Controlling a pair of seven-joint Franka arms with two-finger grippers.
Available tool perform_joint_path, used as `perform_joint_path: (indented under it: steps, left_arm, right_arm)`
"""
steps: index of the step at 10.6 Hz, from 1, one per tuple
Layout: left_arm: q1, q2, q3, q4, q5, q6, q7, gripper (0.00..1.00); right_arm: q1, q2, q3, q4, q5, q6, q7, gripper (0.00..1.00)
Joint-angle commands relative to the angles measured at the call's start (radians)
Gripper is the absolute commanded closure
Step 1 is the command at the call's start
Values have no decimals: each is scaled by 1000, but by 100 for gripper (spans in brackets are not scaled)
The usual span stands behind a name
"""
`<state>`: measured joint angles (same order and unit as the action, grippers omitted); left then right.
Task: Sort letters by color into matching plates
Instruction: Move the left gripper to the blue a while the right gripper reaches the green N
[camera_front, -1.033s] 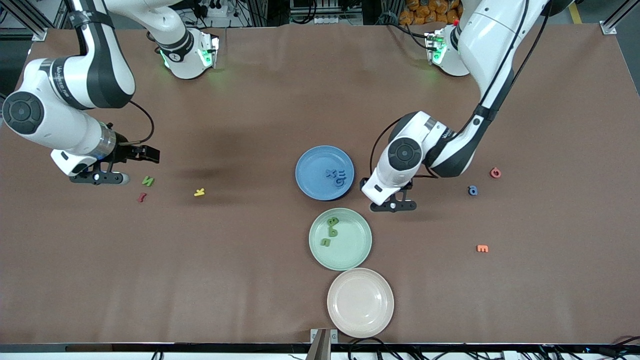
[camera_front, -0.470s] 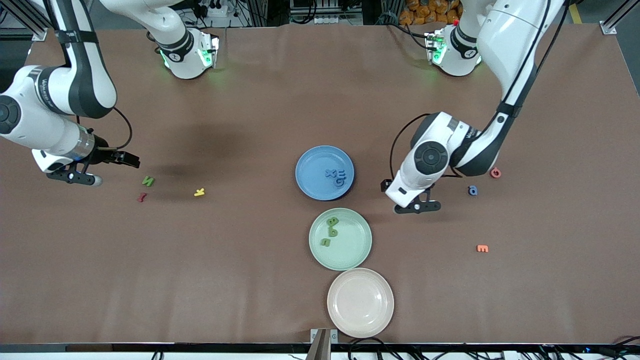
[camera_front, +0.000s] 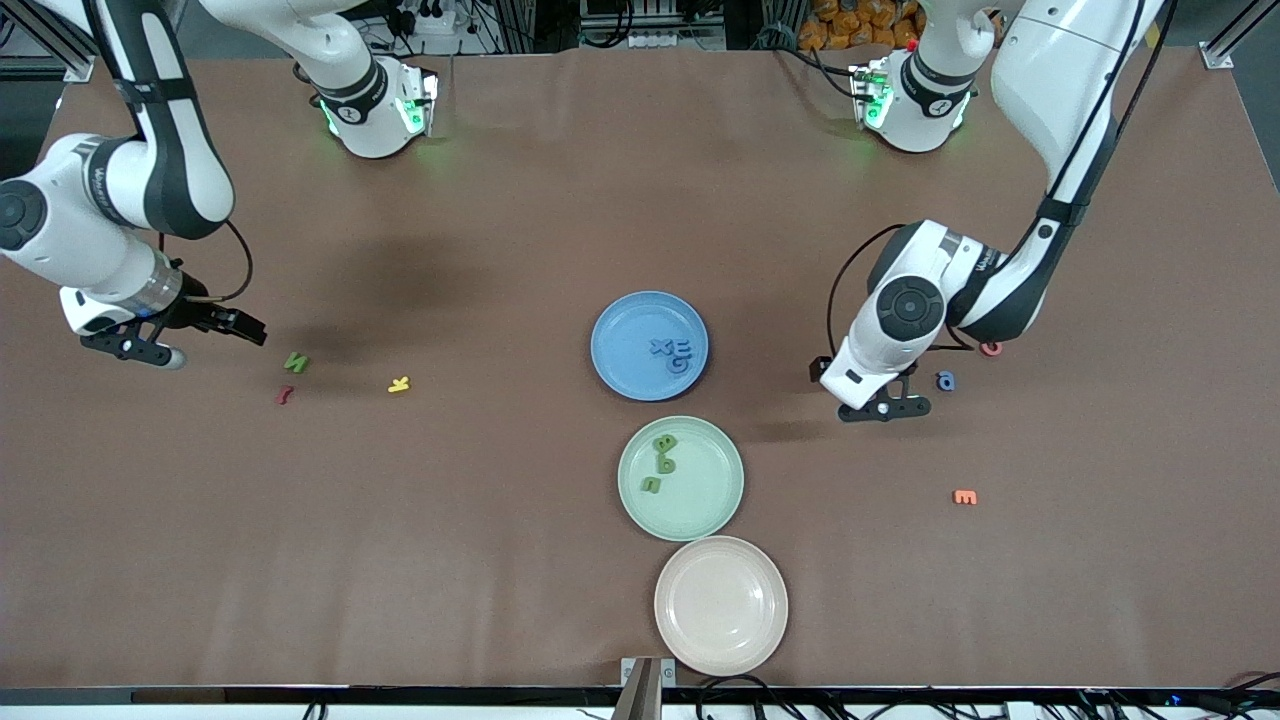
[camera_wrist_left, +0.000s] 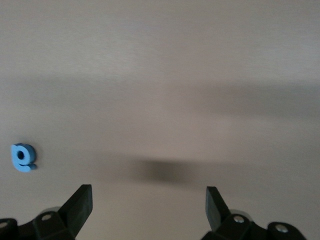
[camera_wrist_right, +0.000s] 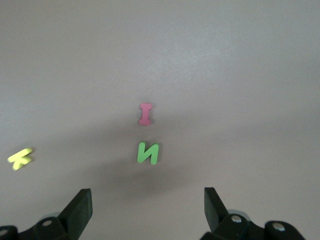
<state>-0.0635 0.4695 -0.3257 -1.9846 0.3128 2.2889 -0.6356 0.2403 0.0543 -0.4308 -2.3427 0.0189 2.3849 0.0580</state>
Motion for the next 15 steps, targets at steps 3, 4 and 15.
perform_joint_path:
  steps: [3, 4, 15]
  left_arm:
    - [155, -61, -18, -163, 60, 207, 143, 0]
    - [174, -72, -18, -184, 60, 231, 169, 0]
    - [358, -78, -36, -266, 60, 314, 314, 0]
  right_arm:
    - [-7, 18, -39, -134, 1, 250, 22, 2]
    - [-6, 30, -40, -159, 4, 311, 63, 8]
    - [51, 211, 3, -142, 165, 435, 88, 23]
